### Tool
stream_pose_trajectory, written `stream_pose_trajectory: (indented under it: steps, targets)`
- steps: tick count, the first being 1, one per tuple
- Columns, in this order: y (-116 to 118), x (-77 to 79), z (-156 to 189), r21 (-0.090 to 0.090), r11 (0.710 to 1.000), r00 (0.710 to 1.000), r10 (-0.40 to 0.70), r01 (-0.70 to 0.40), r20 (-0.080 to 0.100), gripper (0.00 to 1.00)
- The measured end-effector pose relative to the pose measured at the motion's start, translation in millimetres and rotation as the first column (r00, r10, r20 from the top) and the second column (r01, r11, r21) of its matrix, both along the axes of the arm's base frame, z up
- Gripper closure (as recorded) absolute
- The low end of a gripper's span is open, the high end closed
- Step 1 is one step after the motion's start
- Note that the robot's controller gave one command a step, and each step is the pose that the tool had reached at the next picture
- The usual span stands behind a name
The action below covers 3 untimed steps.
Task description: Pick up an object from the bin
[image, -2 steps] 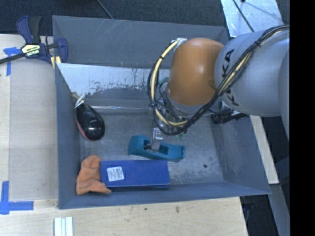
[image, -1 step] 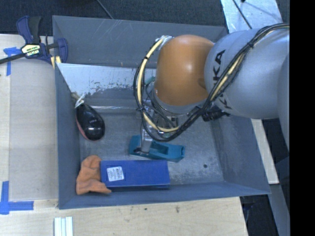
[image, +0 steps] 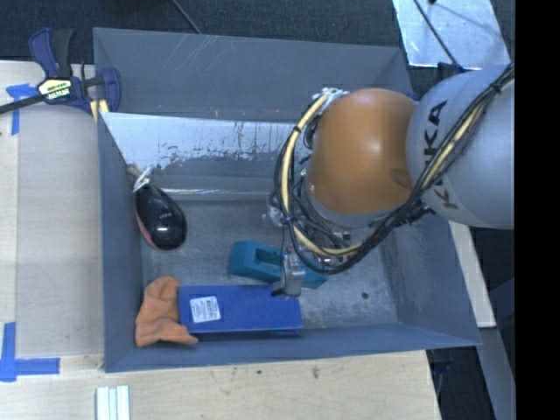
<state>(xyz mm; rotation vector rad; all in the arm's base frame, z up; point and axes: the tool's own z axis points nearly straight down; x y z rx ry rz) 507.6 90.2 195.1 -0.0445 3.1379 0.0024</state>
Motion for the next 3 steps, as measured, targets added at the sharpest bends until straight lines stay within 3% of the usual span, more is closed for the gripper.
stream_pose_trajectory:
  steps: [1,2,3]
  targets:
    - [-33.4,14.3,-12.5,-0.001,0.998,0.998,-0.066,0.066,0.000,0.00]
    - [-31.3,25.5,-35.4,-0.001,0.950,0.950,-0.313,0.313,0.001,0.00]
    - [-29.3,4.7,-64.8,-0.001,0.980,0.980,-0.201,0.201,0.000,0.00]
